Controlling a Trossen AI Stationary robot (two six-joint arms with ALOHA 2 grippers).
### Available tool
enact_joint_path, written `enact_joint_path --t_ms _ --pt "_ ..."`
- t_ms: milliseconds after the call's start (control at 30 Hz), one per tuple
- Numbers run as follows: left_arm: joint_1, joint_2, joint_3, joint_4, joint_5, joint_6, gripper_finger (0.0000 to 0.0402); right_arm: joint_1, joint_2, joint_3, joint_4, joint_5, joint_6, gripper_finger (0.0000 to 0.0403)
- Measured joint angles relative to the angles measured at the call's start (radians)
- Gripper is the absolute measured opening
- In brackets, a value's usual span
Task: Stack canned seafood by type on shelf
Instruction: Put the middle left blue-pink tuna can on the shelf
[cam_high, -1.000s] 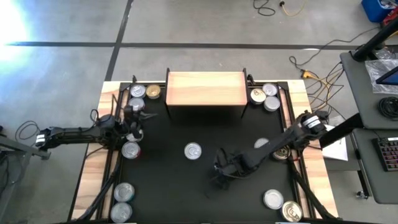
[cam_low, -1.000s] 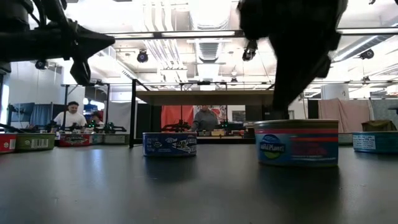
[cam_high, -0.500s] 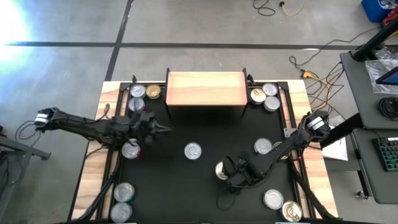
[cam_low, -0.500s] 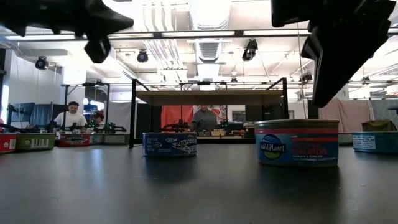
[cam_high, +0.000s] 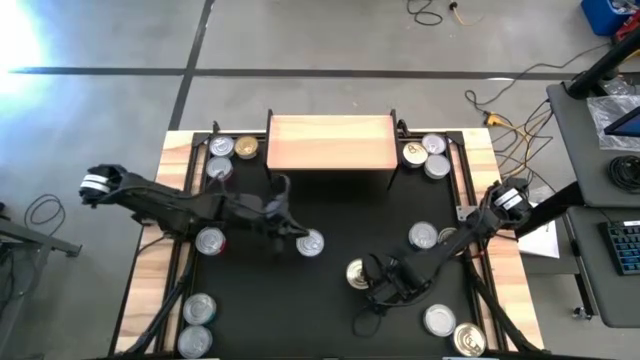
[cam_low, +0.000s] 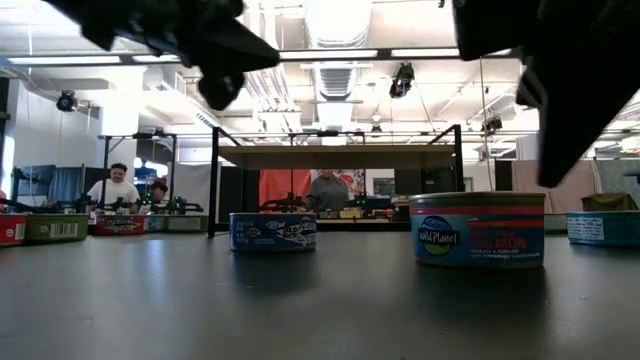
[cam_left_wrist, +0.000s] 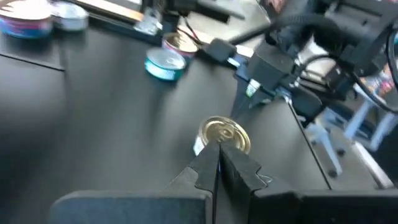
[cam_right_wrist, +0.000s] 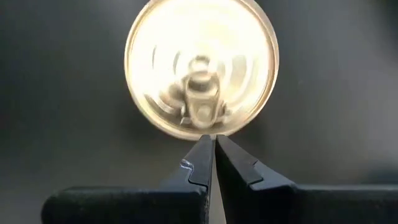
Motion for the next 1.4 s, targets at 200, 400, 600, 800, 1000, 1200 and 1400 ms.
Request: enact_joint_path --t_ms 200,400,600,800,1000,1200,1400 --pt "0.000 0.170 0.119 -0.008 0.130 0.022 0.0000 0.047 0.000 -0.028 0.011 0.009 0.128 0.0013" --pt "0.000 0.301 0.238 -0.116 0.219 0.036 0.0000 0.089 0.000 -0.041 0.047 0.050 0.224 0.0018" --pt "-0.005 0.375 0.305 -0.225 0.245 0.078 0.0000 0.106 0.000 -0.042 0.067 0.041 0.225 0.0126" --pt "-0.010 0.398 0.310 -0.219 0.244 0.074 0.0000 0.111 0.000 -0.044 0.064 0.060 0.164 0.0303" --pt "-0.014 0.400 0.310 -0.207 0.237 0.067 0.0000 0.109 0.000 -0.079 0.064 0.042 0.127 0.0387" --pt "-0.015 0.400 0.309 -0.206 0.208 0.023 0.0000 0.117 0.000 -0.112 0.125 0.216 0.139 0.0382" --pt "-0.017 0.400 0.309 -0.206 0.183 -0.010 0.0000 0.158 0.000 -0.142 0.146 0.444 0.229 0.0382"
